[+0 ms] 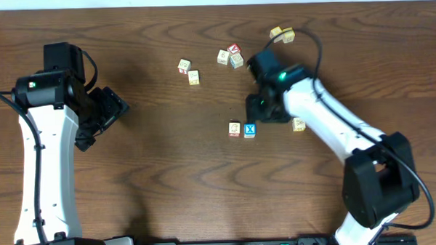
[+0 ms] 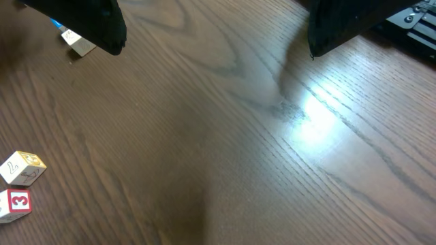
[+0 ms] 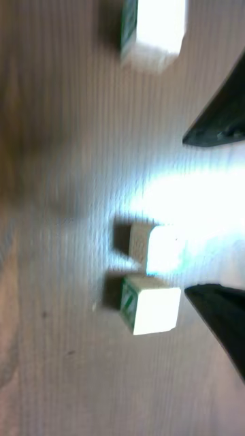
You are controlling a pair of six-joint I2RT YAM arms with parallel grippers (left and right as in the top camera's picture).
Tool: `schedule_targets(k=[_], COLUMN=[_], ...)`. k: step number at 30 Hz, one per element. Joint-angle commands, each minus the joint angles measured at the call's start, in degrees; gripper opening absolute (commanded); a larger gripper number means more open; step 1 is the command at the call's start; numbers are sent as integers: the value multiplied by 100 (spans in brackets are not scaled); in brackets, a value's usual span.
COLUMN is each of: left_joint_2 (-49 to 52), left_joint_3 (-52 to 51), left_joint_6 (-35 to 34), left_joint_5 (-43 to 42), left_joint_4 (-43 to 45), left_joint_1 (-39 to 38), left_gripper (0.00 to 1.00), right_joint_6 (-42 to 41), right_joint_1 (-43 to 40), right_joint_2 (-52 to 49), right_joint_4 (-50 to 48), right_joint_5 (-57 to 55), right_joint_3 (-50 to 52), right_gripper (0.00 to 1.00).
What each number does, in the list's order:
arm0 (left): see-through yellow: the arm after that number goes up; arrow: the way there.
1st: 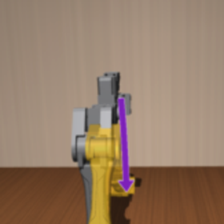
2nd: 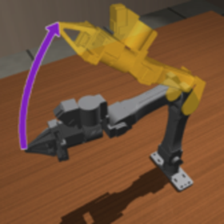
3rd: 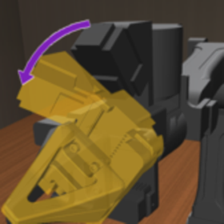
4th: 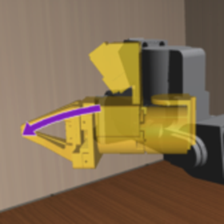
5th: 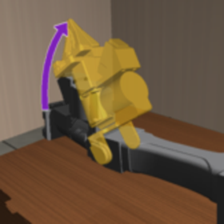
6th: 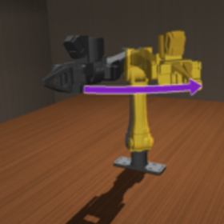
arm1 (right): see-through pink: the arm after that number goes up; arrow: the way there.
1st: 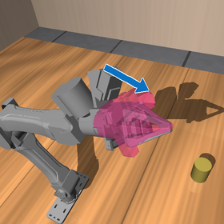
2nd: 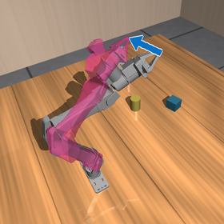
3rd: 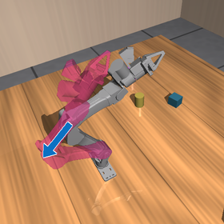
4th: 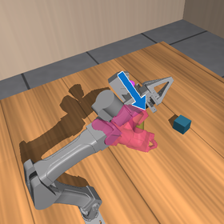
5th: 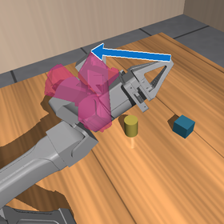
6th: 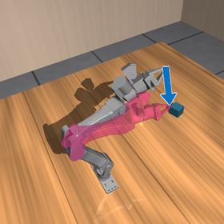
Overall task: Lift 3 blocks
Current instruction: 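Move right gripper to the green J block and grasp it, then slide the J block left next to the X block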
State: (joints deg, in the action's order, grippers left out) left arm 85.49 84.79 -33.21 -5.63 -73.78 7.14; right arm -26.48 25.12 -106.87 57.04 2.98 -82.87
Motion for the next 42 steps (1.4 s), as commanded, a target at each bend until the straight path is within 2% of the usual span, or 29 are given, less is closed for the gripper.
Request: schedule_targets(k=[1,4,7,12,18,20,23,29,36,42], left_joint_2=[-20,-20,-20,-20,-20,-20,-20,-20,-20,-20], left_joint_3=[72,72,72,72,72,72,72,72,72,72], left_joint_6=[-9,-9,-9,-9,-9,-9,-9,-9,-9,-9], left_joint_5=[33,33,33,33,33,33,33,33,33,33], left_joint_4=[-37,-37,-37,-37,-37,-37,-35,-37,-37,-37], left_joint_1=[24,24,24,24,24,24,24,24,24,24], left_gripper=[85,85,85,86,86,85,85,86,85,85], right_joint_6=[745,1360,1628,1589,1521,1521,1521,1517,1515,1340], right_joint_1=[-382,-737,-1054,-1377,-1593,-1591,-1572,-1565,-1565,-1484], right_joint_2=[-26,-28,-33,-39,-39,-39,-39,-39,-42,-42], right_joint_4=[616,1086,1093,297,-442,-623,-890,-1207,-1200,-1150], right_joint_5=[-59,-63,-129,-273,-249,-249,-254,-177,-140,-96], right_joint_3=[-498,-535,-247,551,1141,1217,1338,1552,1561,1561], right_gripper=[71,75,77,79,77,73,59,43,37,25])
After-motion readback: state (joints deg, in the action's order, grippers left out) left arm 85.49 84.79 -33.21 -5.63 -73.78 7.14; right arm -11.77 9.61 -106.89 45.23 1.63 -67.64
